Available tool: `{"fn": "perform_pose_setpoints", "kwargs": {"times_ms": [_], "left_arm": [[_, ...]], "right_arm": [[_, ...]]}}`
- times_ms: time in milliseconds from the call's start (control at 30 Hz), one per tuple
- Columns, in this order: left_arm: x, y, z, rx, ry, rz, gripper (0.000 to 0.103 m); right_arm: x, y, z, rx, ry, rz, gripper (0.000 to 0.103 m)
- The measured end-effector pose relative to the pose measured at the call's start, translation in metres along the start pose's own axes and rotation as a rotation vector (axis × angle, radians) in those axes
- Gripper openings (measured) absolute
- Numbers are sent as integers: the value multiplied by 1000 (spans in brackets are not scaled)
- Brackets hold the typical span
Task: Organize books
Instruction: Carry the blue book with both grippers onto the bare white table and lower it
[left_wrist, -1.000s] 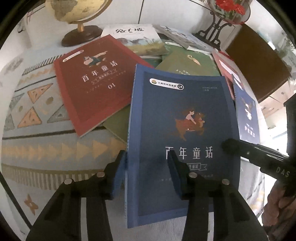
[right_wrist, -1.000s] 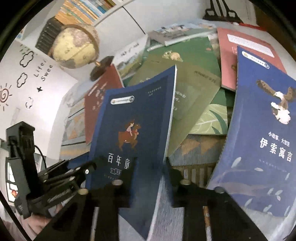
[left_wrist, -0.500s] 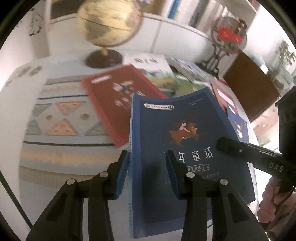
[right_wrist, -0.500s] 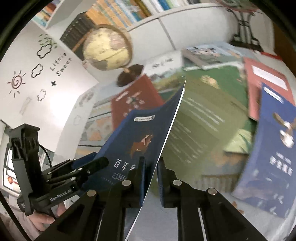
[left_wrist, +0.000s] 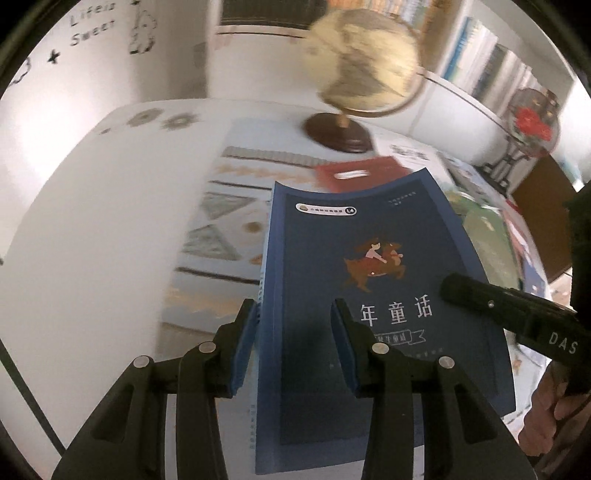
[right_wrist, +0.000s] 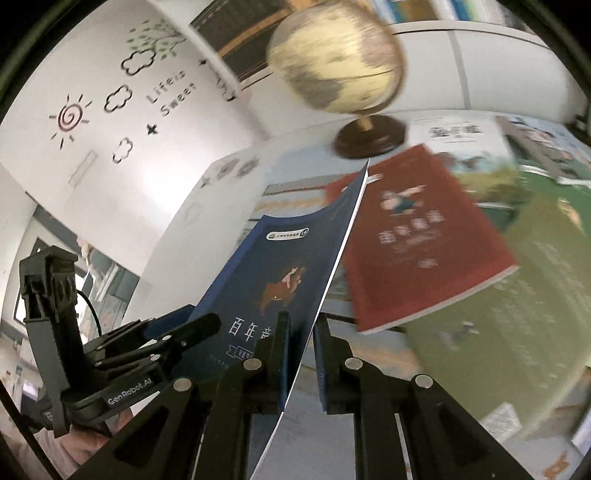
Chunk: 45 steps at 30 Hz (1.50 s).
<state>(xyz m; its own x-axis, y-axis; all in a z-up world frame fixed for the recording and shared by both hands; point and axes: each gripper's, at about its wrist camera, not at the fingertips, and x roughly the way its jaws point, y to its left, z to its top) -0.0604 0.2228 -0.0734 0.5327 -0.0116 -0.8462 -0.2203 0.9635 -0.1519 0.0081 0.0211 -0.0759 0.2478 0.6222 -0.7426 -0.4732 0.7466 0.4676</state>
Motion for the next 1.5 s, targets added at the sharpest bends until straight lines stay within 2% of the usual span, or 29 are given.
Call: {"fn": "perform_pose_setpoints", "kwargs": {"times_ms": [100, 167, 300, 333, 367, 467, 533, 600, 667, 700, 767, 867, 1000, 1067, 1167, 1333, 1500], "left_arm": [[2, 23, -2, -9, 0, 31, 37], [3, 34, -1, -12, -17, 5, 36], [14, 33, 1, 35, -12, 11, 36], [18, 33, 0, 39, -6, 21, 36], [24, 35, -1, 37, 15, 24, 36], [34, 44, -7, 17, 53, 48, 36], [37, 52, -12, 5, 67, 71, 38], [40, 61, -14, -21, 80, 104, 38], [43, 74, -17, -70, 101, 144, 43], [47, 83, -19, -97, 124, 170, 47], [55, 97, -21, -134, 168, 192, 48], [58, 112, -21, -198, 179, 116, 53], [63, 105, -15, -155, 181, 80, 55], [67, 93, -11, -111, 187, 29, 55], [73, 75, -7, -46, 187, 65, 58], [77, 81, -1, -74, 183, 34, 56], [76, 84, 0, -57, 185, 48, 56]], "right_arm": [[26, 22, 2, -18, 27, 15, 12], [39, 30, 4, -17, 43, 23, 12], [67, 48, -1, -24, 89, 65, 12], [77, 56, -4, -64, 91, -3, 12], [83, 56, -6, -70, 88, -31, 12], [102, 32, -11, 74, 153, -22, 11], [107, 24, -15, 109, 173, -18, 11], [111, 20, -21, 120, 193, -33, 11], [116, 21, -27, 130, 213, -27, 11], [118, 23, -30, 120, 227, -39, 11], [118, 27, -32, 87, 218, -75, 11], [119, 26, -33, 98, 238, -77, 11], [119, 23, -37, 127, 254, -58, 13], [118, 23, -39, 136, 257, -47, 16], [116, 28, -44, 130, 265, -46, 22], [115, 37, -50, 120, 259, -60, 23], [116, 36, -44, 136, 239, -67, 24]]}}
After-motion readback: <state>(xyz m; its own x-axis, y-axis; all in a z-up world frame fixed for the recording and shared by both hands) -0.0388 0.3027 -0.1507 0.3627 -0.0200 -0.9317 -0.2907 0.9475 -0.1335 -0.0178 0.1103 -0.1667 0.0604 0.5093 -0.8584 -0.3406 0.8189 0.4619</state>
